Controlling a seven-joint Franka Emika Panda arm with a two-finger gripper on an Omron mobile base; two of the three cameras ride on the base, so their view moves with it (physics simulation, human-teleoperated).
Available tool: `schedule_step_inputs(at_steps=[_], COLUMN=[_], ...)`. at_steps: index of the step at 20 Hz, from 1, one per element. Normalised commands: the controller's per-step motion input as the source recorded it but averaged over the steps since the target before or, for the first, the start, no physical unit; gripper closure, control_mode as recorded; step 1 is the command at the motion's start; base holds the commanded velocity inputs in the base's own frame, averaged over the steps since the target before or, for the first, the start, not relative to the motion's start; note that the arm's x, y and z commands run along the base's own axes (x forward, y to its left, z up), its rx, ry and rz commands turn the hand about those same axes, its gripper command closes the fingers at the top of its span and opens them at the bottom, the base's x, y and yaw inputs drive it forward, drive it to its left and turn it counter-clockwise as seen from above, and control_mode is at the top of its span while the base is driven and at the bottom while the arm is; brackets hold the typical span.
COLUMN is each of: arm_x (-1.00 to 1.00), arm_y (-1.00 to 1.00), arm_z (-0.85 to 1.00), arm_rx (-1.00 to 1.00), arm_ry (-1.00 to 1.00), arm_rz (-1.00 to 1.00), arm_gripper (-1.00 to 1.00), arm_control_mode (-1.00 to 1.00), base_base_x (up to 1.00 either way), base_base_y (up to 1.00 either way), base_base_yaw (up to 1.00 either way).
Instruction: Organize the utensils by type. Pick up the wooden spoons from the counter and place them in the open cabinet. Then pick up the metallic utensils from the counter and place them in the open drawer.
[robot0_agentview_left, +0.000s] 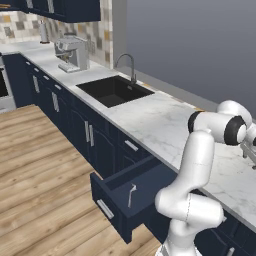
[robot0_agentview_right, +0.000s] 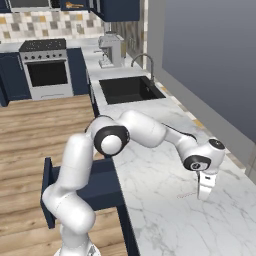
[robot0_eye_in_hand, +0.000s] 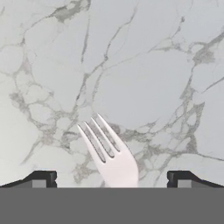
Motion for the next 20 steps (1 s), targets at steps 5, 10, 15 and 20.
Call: schedule_step_inputs(at_steps=[5,10,15,20], arm_x=[0.00,-0.01,0.00,-0.17], arm_y=[0.05,0.07,0.07,0.12], arm_z=[-0.01,-0.10,-0.10,-0.08], arm_rx=[0.00,0.00,-0.02,0.00], arm_ry=[-0.04,0.00,0.00,0.00], arm_rz=[0.00,0.00,0.00,0.00], arm_gripper=[-1.00,-1.00,-1.00,-1.00], arm_control_mode=[-1.00,-1.00,-1.00,-1.00], base_base_x=[0.00,0.00,0.00,0.00], base_base_y=[0.00,0.00,0.00,0.00], base_base_yaw=[0.00,0.00,0.00,0.00])
